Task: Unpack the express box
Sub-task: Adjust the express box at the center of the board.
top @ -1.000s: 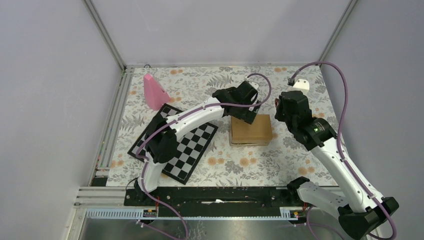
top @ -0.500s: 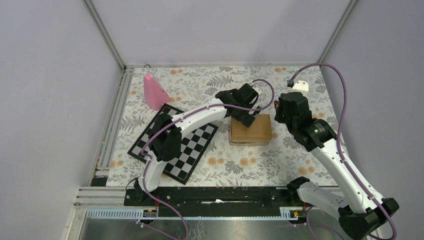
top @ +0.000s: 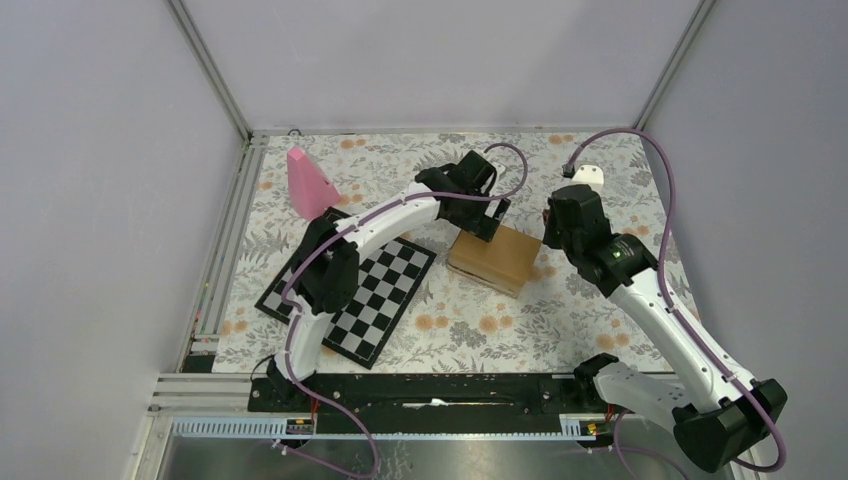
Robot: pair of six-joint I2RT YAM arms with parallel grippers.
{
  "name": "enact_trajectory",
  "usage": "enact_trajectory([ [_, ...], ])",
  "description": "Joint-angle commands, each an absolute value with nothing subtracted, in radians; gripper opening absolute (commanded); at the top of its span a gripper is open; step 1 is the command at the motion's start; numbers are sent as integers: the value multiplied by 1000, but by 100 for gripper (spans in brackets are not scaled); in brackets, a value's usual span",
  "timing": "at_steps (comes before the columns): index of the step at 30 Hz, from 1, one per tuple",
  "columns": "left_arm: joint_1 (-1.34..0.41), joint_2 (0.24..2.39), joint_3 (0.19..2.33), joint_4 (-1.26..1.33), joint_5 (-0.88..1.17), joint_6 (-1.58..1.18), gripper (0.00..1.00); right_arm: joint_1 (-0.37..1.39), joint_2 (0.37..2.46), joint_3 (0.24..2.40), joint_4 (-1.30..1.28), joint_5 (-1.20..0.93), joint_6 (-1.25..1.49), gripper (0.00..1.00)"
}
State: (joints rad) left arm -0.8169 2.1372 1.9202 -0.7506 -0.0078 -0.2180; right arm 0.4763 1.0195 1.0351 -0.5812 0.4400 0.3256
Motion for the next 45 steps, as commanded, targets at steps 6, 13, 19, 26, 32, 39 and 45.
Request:
enact_trajectory([
  [6, -748, 2199, 1918, -781, 172, -259, 99, 451, 1045, 1032, -511, 383, 314, 0],
  [13, -711, 2228, 1946, -791, 278, -295, 99, 434, 1073, 1038, -502, 352, 307, 0],
  [19, -696, 2250, 1971, -812, 290, -323, 99, 420, 1099, 1032, -483, 317, 307, 0],
  [26, -677, 2262, 1996, -828, 270, -351, 99, 408, 1124, 1034, -464, 291, 304, 0],
  [32, -670, 2283, 2011, -836, 263, -388, 99, 400, 1143, 1045, -448, 272, 295, 0],
  [39, -650, 2332, 2073, -863, 249, -418, 99, 393, 1190, 1069, -421, 252, 297, 0],
  [45, -635, 2367, 2124, -877, 229, -432, 99, 381, 1237, 1109, -405, 254, 301, 0],
])
